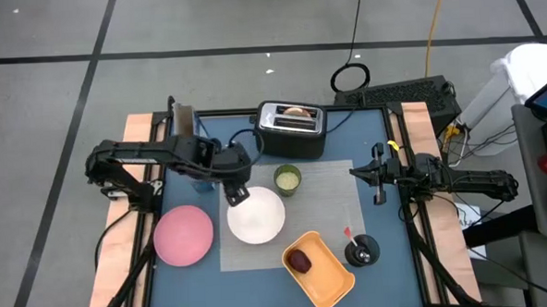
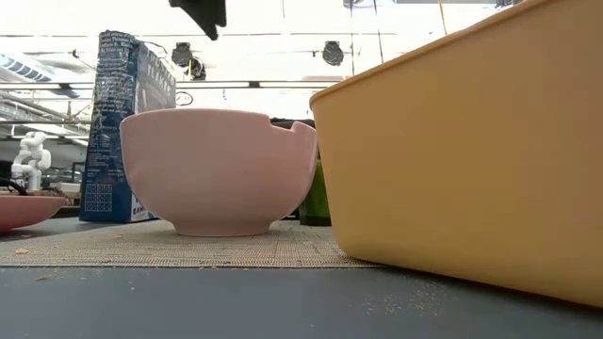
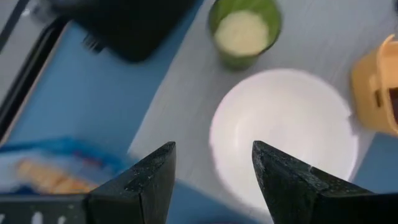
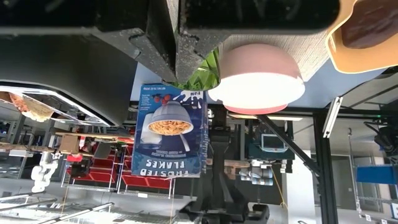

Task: Arrange a breakfast setting
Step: Pour the cereal into the white bowl

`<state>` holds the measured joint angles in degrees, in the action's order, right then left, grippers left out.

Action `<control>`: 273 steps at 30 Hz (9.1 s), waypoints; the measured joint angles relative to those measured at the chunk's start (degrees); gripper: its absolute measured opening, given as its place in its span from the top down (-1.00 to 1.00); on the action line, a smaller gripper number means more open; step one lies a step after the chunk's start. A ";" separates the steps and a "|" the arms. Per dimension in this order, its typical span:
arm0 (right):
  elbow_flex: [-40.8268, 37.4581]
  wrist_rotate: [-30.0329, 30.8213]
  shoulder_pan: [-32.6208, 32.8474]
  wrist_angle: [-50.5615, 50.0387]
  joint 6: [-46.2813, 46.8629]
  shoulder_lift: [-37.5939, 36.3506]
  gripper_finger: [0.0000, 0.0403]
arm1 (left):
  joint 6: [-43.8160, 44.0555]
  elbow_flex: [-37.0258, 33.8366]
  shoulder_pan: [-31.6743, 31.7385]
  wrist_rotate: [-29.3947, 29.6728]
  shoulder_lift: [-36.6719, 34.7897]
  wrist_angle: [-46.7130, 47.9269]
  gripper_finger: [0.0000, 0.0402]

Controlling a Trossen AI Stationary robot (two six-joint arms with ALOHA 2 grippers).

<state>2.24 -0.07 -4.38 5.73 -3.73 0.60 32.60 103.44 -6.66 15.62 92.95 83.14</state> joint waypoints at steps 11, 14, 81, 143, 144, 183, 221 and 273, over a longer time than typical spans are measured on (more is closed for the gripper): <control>-0.02 -0.01 -0.02 -0.02 0.00 0.00 0.99 | 11.08 2.09 -2.67 5.22 -1.91 7.04 -0.09; -0.01 -0.01 0.00 -0.17 0.00 0.02 0.99 | 13.11 1.99 -2.20 7.06 -2.61 6.83 -0.09; -0.02 -0.01 0.00 -0.19 0.00 0.02 0.99 | 1.77 -19.81 4.29 -0.67 -18.71 6.86 -0.09; -0.01 0.00 -0.02 -0.17 -0.07 0.02 0.99 | -5.37 -11.25 4.33 -1.72 -18.69 6.99 0.98; 0.00 0.00 0.00 -0.17 -0.06 0.00 0.99 | -5.36 -10.51 4.33 -1.63 -18.69 6.97 0.98; 0.00 6.27 -0.04 6.48 24.10 0.01 -0.41 | -6.49 -5.18 -7.40 -7.74 -18.71 -13.86 0.99; 0.00 -5.90 -0.02 21.43 41.01 21.08 -0.54 | -18.68 -5.20 -10.79 -10.28 -17.53 -33.83 0.99; 12.61 4.52 19.13 55.87 -3.65 57.46 -0.54 | -12.59 -5.20 -3.07 -8.96 -14.47 -41.66 0.99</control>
<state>14.85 4.45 14.74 61.60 -7.38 58.07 20.01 98.24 -9.73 6.66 78.48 41.48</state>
